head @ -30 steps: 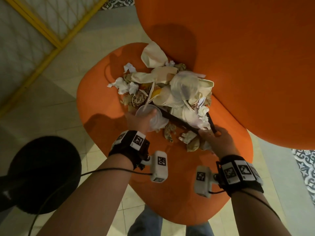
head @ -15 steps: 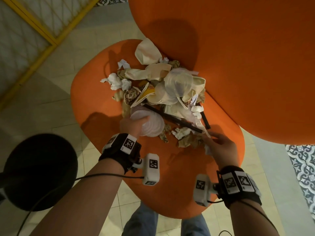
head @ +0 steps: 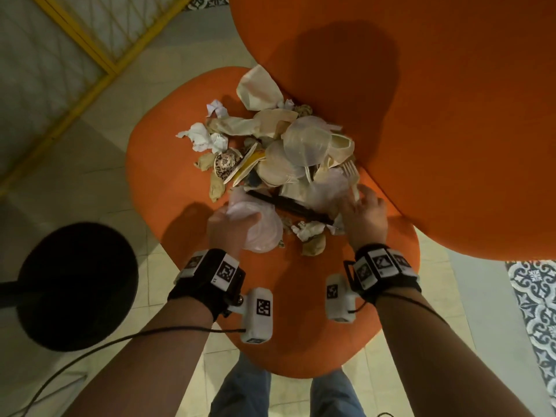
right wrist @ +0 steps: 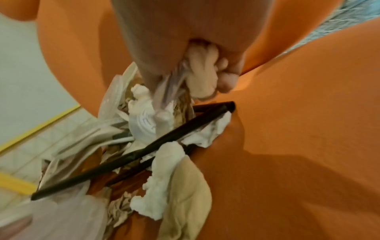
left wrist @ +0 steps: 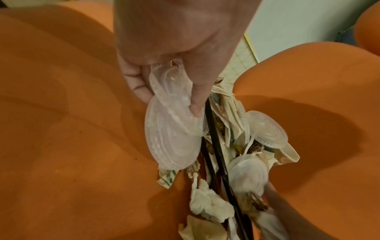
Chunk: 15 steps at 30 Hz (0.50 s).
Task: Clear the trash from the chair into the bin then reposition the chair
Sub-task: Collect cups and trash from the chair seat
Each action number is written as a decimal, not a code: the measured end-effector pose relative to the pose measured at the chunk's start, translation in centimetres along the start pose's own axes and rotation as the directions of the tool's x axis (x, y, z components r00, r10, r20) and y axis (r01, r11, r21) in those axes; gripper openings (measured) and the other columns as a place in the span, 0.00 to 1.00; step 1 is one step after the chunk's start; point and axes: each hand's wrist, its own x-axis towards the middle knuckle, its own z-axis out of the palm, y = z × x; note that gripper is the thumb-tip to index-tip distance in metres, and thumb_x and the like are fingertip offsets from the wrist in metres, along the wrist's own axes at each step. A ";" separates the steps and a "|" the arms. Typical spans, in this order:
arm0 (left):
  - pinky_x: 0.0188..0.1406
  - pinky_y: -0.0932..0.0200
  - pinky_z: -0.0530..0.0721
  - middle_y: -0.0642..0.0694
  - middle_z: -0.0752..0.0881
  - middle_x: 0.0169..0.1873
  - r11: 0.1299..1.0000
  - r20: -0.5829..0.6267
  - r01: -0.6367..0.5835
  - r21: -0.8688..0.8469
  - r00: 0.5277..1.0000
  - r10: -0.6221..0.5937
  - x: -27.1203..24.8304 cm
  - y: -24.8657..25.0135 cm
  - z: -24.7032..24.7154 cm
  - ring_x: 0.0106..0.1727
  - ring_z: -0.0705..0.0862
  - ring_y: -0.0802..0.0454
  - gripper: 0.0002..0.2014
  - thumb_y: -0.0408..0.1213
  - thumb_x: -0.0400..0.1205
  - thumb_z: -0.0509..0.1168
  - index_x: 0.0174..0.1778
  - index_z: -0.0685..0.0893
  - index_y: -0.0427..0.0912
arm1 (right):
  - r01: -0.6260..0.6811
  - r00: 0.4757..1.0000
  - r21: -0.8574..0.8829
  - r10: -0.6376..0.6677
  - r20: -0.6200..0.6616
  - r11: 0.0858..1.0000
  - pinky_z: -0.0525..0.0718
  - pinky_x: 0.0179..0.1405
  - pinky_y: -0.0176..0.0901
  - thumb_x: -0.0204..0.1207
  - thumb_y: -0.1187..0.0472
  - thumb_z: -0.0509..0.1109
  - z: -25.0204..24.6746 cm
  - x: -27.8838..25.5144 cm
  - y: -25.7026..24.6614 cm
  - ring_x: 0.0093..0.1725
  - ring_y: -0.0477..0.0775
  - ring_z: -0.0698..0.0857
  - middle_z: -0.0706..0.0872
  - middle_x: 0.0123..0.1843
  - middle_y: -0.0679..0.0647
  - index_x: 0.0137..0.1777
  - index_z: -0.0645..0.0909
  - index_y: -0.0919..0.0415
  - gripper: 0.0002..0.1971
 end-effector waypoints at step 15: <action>0.36 0.75 0.71 0.46 0.78 0.49 0.992 0.057 0.034 -0.121 0.998 -0.027 -1.6 -2.9 -1.2 0.49 0.77 0.51 0.25 0.41 0.73 0.74 0.64 0.78 0.35 | 0.052 0.971 -0.371 0.039 0.235 0.927 0.78 0.63 0.57 0.62 0.43 0.80 1.0 1.2 -1.4 0.71 0.68 0.74 0.74 0.73 0.64 0.81 0.51 0.54 0.53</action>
